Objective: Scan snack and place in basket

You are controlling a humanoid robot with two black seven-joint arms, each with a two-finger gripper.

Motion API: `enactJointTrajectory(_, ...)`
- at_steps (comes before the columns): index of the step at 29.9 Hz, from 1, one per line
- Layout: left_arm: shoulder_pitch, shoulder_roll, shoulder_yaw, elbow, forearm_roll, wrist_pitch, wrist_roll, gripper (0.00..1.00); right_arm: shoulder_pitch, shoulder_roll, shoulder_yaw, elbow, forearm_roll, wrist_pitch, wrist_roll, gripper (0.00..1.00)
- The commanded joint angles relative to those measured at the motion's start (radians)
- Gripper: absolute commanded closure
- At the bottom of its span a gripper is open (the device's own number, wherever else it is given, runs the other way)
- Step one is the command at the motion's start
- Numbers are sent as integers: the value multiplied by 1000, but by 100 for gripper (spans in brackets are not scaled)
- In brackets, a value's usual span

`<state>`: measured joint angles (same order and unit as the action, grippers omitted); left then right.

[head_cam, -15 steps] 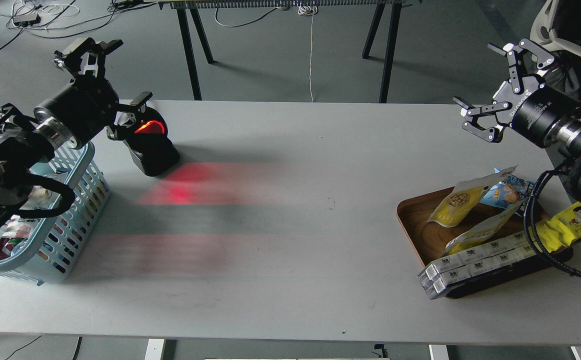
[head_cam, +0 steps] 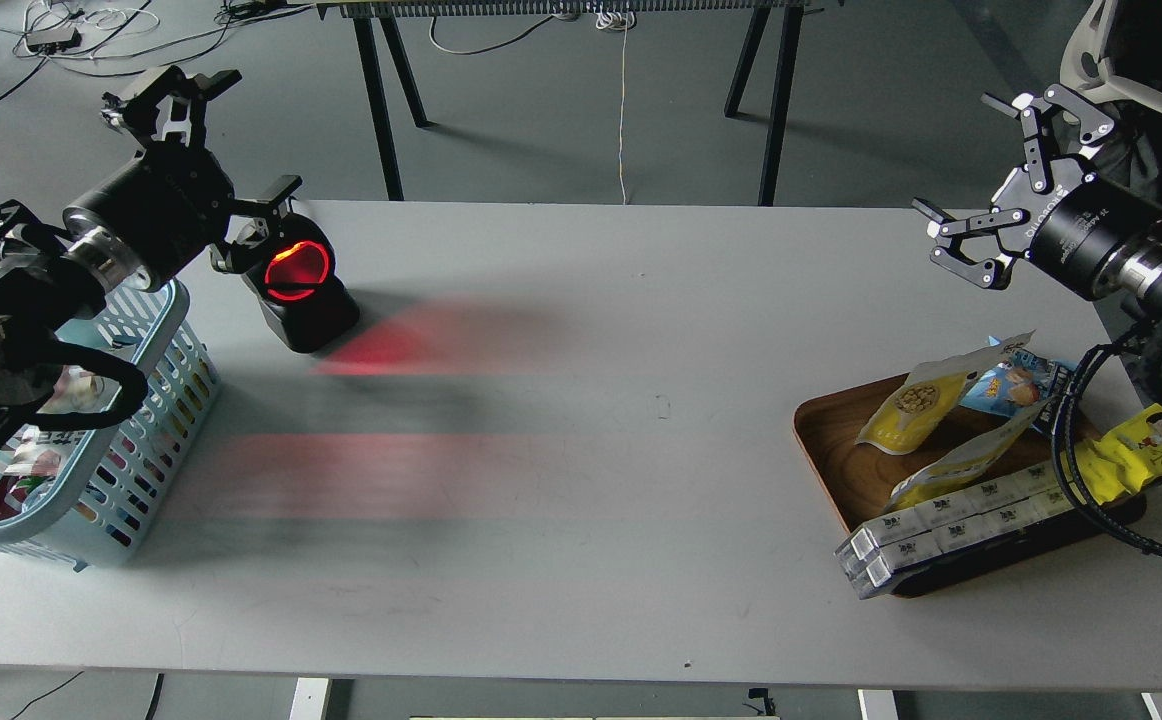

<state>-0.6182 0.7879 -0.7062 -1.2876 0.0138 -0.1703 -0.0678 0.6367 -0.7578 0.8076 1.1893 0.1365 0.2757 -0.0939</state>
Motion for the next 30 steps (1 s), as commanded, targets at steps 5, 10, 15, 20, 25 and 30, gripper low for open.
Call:
enactJointTrajectory(5, 1, -2, -24, -6, -2, 0, -1, 0, 8, -15, -8, 4, -5, -4, -12, 0)
enactJointTrajectory(10, 0, -9, -22, -2, 0, 0, -1, 0, 32, -37, -24, 7, -8, -7, -39, 0)
enactJointTrajectory(15, -2, -7, -27, -4, 0, -5, -3, 0, 142, -90, -141, 16, -8, -27, -66, 0)
enactJointTrajectory(20, -3, -6, -29, -4, 0, -8, -38, 0, 316, -164, -329, 45, -5, -27, -73, 1)
enactJointTrajectory(25, -3, -4, -30, -6, 0, -12, -61, 0, 484, -215, -497, 91, 6, -29, -110, 1)
enactJointTrajectory(30, -3, -2, -48, -7, 0, -14, -61, 0, 621, -274, -668, 191, 3, -36, -132, 1)
